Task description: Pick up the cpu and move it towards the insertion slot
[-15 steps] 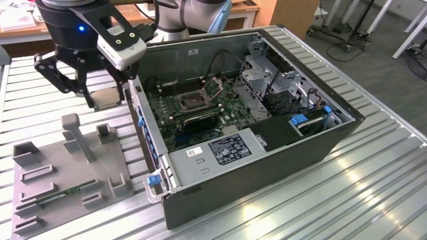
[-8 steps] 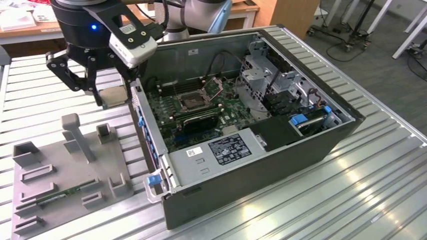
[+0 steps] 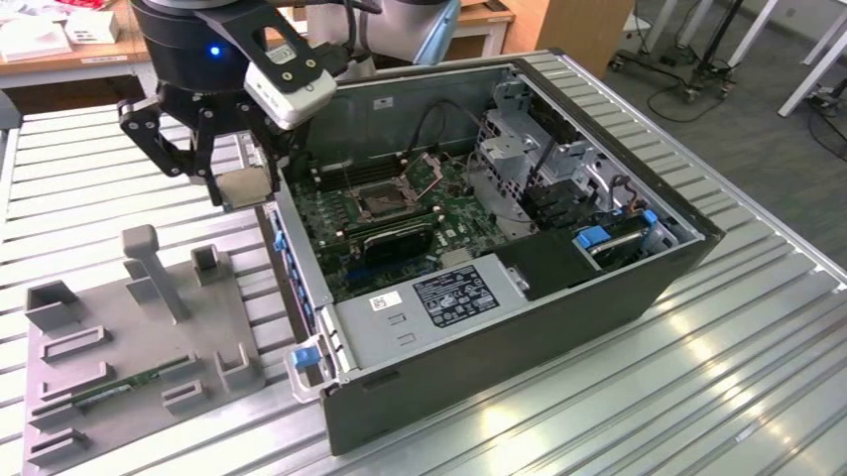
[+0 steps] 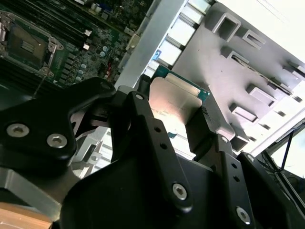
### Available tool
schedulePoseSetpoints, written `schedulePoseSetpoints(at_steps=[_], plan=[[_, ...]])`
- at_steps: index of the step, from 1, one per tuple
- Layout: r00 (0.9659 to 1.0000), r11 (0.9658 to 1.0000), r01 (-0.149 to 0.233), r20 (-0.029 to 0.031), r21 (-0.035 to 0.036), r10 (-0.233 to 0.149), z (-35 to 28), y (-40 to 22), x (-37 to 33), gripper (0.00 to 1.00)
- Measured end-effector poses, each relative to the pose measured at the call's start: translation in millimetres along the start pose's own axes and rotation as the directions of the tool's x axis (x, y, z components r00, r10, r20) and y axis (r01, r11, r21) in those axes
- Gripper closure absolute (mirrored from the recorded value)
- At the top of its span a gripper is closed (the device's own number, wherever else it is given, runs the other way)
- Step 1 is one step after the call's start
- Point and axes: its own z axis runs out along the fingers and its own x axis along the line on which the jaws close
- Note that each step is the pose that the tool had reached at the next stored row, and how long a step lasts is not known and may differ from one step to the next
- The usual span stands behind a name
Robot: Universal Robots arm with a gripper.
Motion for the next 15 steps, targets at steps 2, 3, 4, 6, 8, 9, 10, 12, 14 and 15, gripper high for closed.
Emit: schedulePoseSetpoints(at_steps=[2, 3, 4, 6, 8, 9, 10, 12, 14, 15], plan=[[1.0000, 1.0000, 0.000, 0.0000, 0.0000, 0.000, 0.0, -0.1, -5.0, 0.45], [1.0000, 1.0000, 0.000, 0.0000, 0.0000, 0.000, 0.0, -0.2, -7.5, 0.45], [1.0000, 1.0000, 0.000, 0.0000, 0.0001, 0.000, 0.0, -0.2, -10.2, 0.45], [1.0000, 1.0000, 0.000, 0.0000, 0.0000, 0.000, 0.0, -0.3, -15.7, 0.45], [1.0000, 1.0000, 0.000, 0.0000, 0.0000, 0.000, 0.0, -0.4, -21.3, 0.45], [1.0000, 1.0000, 0.000, 0.0000, 0.0001, 0.000, 0.0, -0.5, -23.9, 0.45], [1.0000, 1.0000, 0.000, 0.0001, -0.0001, 0.000, 0.1, -0.5, -26.6, 0.45], [1.0000, 1.0000, 0.000, 0.0000, 0.0000, 0.000, 0.1, -0.6, -32.0, 0.45], [1.0000, 1.0000, 0.000, 0.0000, 0.0000, 0.000, 0.1, -0.7, -37.4, 0.45], [1.0000, 1.0000, 0.000, -0.0001, 0.0001, 0.000, 0.0, -0.8, -40.2, 0.45]])
